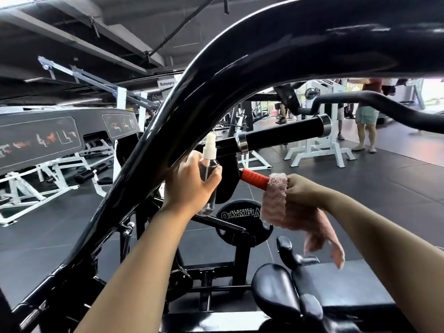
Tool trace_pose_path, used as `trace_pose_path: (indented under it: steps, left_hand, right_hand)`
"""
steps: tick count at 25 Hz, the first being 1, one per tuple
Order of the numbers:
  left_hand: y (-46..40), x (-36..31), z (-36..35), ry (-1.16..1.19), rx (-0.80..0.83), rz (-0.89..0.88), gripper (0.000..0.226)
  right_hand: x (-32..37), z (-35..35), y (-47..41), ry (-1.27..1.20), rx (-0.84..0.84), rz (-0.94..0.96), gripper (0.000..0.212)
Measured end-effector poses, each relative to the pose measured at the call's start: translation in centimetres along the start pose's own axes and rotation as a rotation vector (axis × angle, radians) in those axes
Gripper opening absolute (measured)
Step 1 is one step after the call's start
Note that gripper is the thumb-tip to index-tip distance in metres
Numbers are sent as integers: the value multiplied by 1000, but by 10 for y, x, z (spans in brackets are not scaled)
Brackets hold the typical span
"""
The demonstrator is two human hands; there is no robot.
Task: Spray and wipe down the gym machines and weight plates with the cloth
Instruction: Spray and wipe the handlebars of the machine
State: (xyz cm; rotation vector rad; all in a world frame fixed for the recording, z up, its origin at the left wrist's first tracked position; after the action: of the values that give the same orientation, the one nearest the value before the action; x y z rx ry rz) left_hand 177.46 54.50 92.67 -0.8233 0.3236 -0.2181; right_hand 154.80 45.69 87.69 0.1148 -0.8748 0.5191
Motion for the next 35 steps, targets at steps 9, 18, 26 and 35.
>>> trace_pose_path:
  steps: [9, 18, 26, 35]
  left_hand:
    - [-2, 3, -4, 9, 1, 13, 44]
    - [-4, 3, -5, -10, -5, 15, 42]
    - [-5, -2, -3, -19, -3, 42, 28]
    - [-7, -2, -2, -10, 21, 51, 27]
  right_hand:
    - [-14, -30, 7, -416, -743, -18, 38]
    - [-83, -58, 49, -759, -702, -296, 19]
    - [-39, -24, 56, -549, -278, 43, 28]
    - [-23, -24, 45, -229, -641, -159, 6]
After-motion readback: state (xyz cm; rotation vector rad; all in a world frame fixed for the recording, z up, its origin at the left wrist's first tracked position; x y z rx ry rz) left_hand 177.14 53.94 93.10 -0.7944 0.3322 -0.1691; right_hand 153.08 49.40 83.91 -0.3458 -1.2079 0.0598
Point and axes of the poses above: each hand's wrist, its own y-axis away from the middle knuckle, its own z-axis out of the back of the hand, x = y × z, the point moved 1 cm from there along -y, towards the middle knuckle, and after that the axes turned 9 degrees about x, right-handed, at the moved point
